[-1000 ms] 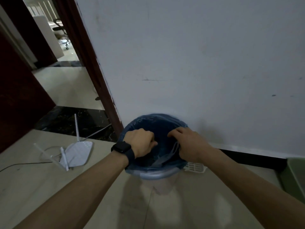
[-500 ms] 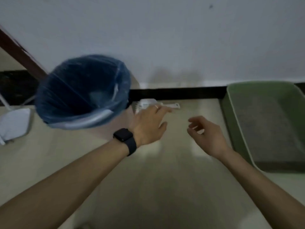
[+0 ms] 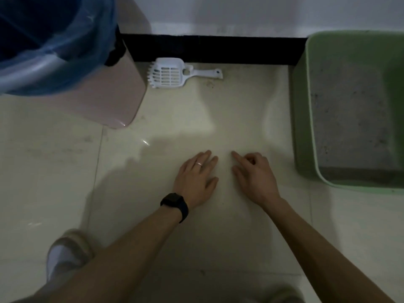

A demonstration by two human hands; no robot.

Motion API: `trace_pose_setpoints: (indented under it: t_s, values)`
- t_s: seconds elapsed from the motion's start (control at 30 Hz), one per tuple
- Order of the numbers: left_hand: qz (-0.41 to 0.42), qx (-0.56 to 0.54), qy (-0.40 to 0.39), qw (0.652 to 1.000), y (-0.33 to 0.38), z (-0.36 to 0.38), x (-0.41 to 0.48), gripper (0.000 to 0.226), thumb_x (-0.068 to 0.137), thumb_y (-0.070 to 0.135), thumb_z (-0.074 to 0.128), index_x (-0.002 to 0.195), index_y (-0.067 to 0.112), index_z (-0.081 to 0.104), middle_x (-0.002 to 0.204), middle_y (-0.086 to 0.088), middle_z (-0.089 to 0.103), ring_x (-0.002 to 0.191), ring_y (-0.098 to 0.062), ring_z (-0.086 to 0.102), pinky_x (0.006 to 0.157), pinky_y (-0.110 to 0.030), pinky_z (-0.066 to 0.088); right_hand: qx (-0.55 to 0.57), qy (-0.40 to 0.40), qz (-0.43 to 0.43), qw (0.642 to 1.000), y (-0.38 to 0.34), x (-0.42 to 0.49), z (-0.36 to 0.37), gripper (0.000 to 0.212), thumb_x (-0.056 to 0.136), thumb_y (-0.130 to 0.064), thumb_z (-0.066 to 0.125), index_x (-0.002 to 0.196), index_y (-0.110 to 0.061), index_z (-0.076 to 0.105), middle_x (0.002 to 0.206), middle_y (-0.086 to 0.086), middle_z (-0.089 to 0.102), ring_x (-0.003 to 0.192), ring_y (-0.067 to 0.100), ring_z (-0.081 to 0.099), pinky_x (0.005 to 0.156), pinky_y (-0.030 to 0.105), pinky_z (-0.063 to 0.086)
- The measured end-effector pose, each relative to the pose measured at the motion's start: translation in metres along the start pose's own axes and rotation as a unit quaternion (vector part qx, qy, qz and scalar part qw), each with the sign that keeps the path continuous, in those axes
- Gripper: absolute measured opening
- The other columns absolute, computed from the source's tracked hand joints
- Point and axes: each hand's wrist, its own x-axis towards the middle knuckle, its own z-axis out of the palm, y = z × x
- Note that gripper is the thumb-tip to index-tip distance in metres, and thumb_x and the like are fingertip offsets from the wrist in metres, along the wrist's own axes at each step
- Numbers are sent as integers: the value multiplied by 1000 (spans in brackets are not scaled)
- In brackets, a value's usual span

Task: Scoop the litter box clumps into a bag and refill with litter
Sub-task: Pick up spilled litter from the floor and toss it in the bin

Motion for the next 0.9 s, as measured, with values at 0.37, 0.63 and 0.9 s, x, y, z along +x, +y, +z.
trace_pose_setpoints:
  t_s: [0.37, 0.63, 0.9]
  values:
    - [-29, -72, 95, 992, 13, 12, 3, 29, 90, 48, 60, 116, 40, 69, 139, -2, 53, 133, -28, 41, 108, -47, 34, -21, 11, -141, 990, 18, 0, 2, 33, 94, -41, 58, 120, -25, 70, 118, 5, 60, 87, 25, 53, 75, 37, 50]
    - [18, -82, 160, 984, 22, 13, 19, 9, 84, 36, 71, 83, 30, 78, 119, 2, 65, 106, -22, 54, 94, -35, 33, 43, 86, -93, 991, 16, -12, 23, 19, 92, -37, 68, 105, -26, 78, 98, 1, 66, 78, 22, 52, 66, 36, 49]
    - [115, -2, 141, 983, 19, 21, 27, 5, 88, 16, 68, 90, 11, 69, 110, -3, 65, 99, -21, 49, 86, -34, 34, 23, 104, -131, 986, 15, -8, 25, 16, 94, -31, 68, 96, -20, 79, 91, 0, 69, 77, 22, 56, 60, 32, 48]
